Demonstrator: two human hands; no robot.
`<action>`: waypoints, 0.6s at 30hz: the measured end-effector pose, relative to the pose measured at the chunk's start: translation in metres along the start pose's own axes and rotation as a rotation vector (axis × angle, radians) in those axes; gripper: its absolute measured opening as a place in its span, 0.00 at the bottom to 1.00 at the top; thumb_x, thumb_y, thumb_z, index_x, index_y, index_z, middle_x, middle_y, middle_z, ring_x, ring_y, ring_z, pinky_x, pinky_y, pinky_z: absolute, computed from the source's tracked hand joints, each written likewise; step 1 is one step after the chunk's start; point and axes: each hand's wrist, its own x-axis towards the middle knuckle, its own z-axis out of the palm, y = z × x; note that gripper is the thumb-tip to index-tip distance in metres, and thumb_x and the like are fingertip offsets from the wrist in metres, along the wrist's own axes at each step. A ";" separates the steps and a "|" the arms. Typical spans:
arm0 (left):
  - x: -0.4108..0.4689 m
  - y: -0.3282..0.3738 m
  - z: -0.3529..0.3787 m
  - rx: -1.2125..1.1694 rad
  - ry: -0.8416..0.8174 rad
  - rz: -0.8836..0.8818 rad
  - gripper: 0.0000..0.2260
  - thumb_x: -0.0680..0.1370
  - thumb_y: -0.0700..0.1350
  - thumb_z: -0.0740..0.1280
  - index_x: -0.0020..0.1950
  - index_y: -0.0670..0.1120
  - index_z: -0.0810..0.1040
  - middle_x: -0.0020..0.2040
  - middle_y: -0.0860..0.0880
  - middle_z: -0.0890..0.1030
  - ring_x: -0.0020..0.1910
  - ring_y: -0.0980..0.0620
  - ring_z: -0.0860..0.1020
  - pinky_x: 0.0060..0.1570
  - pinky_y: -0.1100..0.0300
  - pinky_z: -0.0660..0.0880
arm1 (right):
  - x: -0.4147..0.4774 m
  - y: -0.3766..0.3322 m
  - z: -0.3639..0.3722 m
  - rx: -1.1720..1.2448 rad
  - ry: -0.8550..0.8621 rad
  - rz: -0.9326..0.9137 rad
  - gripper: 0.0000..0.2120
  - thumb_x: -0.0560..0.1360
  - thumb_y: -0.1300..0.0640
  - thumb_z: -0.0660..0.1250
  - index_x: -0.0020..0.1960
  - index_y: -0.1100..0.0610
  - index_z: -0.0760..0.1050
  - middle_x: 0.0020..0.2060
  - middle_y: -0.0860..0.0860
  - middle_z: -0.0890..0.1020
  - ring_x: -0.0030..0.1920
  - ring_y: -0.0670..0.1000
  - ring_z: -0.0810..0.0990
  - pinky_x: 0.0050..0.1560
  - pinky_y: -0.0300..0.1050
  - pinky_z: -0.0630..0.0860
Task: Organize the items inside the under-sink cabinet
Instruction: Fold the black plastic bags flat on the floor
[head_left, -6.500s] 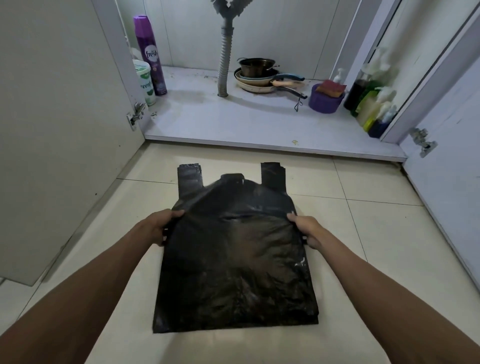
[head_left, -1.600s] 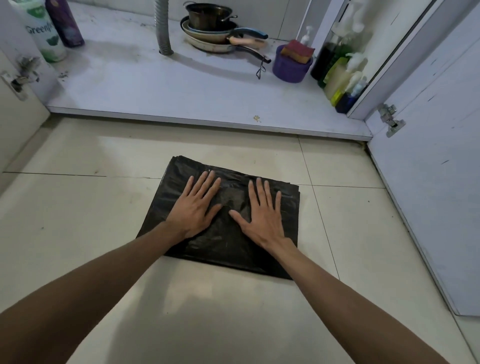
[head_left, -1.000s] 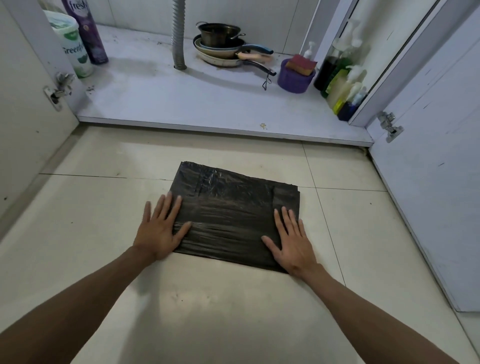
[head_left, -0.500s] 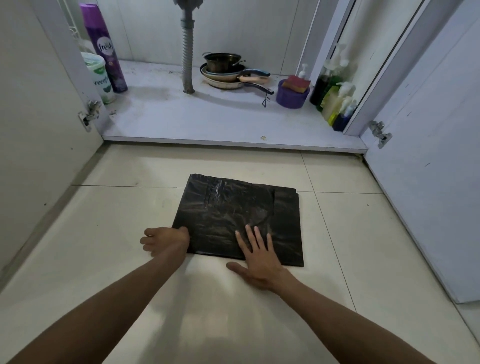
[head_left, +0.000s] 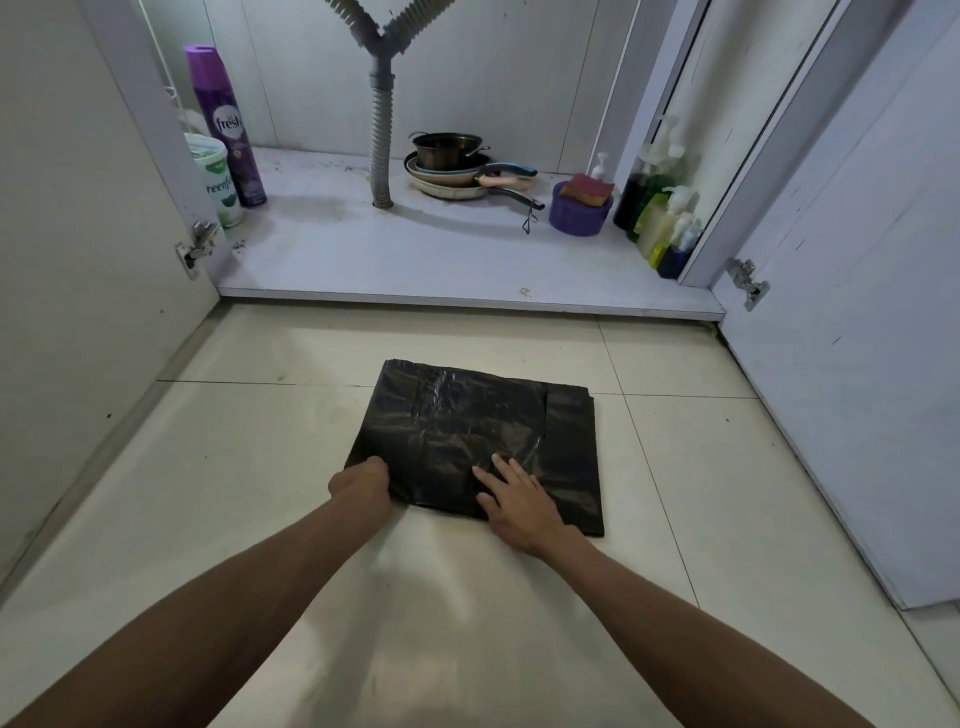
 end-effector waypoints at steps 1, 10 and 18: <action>-0.004 0.001 0.003 -0.012 -0.083 -0.021 0.21 0.76 0.39 0.67 0.67 0.35 0.69 0.64 0.40 0.73 0.61 0.41 0.74 0.56 0.54 0.71 | 0.000 0.001 0.002 -0.006 0.018 0.003 0.25 0.83 0.45 0.50 0.79 0.45 0.52 0.80 0.50 0.48 0.79 0.53 0.44 0.77 0.54 0.45; -0.008 0.038 0.026 -0.021 -0.202 0.195 0.17 0.72 0.31 0.69 0.59 0.38 0.72 0.54 0.39 0.79 0.46 0.42 0.77 0.49 0.49 0.79 | 0.011 -0.013 0.003 0.029 0.029 0.136 0.31 0.80 0.39 0.55 0.79 0.41 0.48 0.80 0.52 0.43 0.78 0.60 0.38 0.75 0.61 0.39; -0.048 0.061 0.060 0.229 -0.361 0.695 0.12 0.69 0.35 0.74 0.51 0.41 0.79 0.44 0.46 0.83 0.41 0.49 0.81 0.39 0.60 0.78 | 0.050 -0.043 -0.007 0.013 0.086 0.184 0.31 0.77 0.37 0.60 0.77 0.39 0.55 0.78 0.54 0.50 0.77 0.64 0.47 0.73 0.67 0.44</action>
